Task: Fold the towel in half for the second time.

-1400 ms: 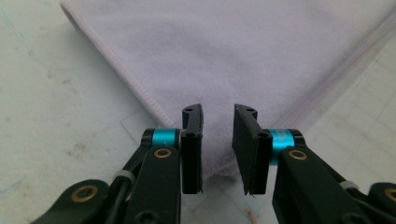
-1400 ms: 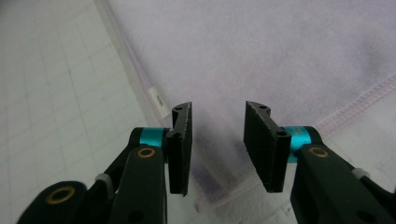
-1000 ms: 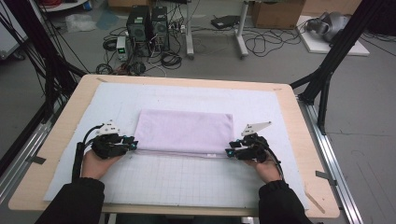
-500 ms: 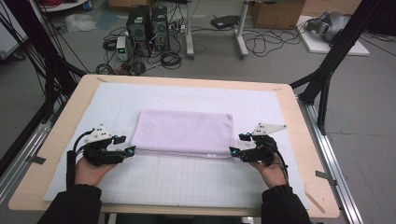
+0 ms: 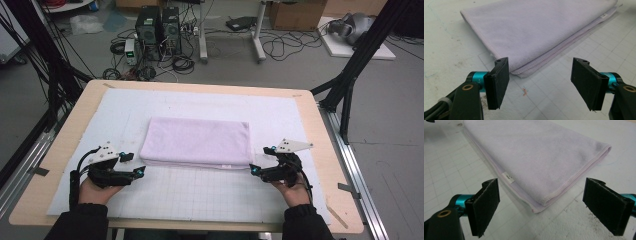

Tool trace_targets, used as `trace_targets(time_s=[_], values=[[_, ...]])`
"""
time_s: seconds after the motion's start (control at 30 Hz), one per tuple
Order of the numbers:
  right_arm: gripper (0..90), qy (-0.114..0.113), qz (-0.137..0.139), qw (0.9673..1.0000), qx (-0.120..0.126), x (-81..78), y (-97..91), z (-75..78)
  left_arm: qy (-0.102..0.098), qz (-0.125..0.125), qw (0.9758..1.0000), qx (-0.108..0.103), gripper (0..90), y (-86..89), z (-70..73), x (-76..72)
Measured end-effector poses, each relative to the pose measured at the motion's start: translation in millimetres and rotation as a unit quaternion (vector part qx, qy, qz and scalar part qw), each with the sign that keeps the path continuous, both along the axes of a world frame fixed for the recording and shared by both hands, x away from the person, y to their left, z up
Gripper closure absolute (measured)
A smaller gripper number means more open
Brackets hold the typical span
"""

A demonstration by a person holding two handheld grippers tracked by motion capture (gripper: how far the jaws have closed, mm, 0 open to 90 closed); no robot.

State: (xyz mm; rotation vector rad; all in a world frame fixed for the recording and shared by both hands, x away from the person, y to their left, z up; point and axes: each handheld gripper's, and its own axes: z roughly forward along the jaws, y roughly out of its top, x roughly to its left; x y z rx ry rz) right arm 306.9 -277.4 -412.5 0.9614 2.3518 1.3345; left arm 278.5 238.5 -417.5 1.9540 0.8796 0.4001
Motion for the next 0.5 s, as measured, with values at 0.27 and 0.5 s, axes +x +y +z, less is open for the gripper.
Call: trace_targets(time_s=[0.27, 0.5], values=[[12.4, -0.003, 0.002, 1.0000, -0.001, -9.6, -3.1, -1.2, -0.009, 0.010, 0.9999, -0.002, 28.7, 3.5, 0.8, -7.7], [12.1, -0.008, 0.004, 1.0000, 0.004, -17.3, -6.9, 0.6, -0.023, 0.019, 0.9996, -0.002, 27.3, 8.1, 3.5, -17.0]])
